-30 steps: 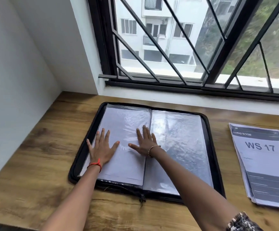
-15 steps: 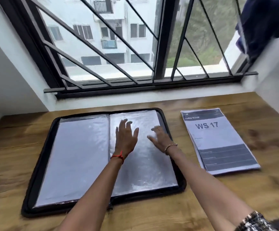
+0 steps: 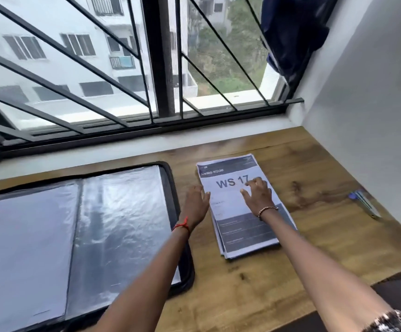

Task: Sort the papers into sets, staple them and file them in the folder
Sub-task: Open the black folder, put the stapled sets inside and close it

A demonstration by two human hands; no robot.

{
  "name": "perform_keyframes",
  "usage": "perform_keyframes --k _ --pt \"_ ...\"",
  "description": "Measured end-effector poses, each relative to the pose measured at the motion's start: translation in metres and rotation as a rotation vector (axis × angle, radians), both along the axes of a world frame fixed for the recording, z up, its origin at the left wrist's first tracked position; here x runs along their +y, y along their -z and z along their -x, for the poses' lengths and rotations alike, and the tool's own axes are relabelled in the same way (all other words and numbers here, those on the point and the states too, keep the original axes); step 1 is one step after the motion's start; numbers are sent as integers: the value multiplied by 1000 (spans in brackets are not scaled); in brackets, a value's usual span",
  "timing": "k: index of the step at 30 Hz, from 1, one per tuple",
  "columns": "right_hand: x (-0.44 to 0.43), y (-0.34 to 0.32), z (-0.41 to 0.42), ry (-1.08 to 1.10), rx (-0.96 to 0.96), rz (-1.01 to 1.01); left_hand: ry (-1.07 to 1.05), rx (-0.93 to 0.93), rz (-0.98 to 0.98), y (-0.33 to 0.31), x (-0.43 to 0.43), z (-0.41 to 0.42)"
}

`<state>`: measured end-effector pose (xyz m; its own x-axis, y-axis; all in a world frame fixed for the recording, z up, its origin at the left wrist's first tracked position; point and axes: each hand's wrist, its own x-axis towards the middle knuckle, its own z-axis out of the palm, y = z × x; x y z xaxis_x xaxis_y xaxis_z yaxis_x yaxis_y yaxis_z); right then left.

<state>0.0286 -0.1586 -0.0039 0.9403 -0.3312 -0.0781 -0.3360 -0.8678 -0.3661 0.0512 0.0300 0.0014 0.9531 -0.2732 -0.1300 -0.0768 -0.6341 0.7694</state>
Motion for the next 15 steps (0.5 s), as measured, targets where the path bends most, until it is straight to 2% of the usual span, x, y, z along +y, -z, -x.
perform_keyframes --k 4,7,11,15 --pt "-34 6 -2 113 1 6 -99 128 -4 23 -23 -11" --pt "-47 13 -5 139 45 -16 -147 157 -62 48 -35 -23" --pt "-55 23 -10 135 93 -39 -230 147 -64 32 -48 -19" --pt "-59 25 -15 155 62 -64 -306 37 -13 23 -57 -15"
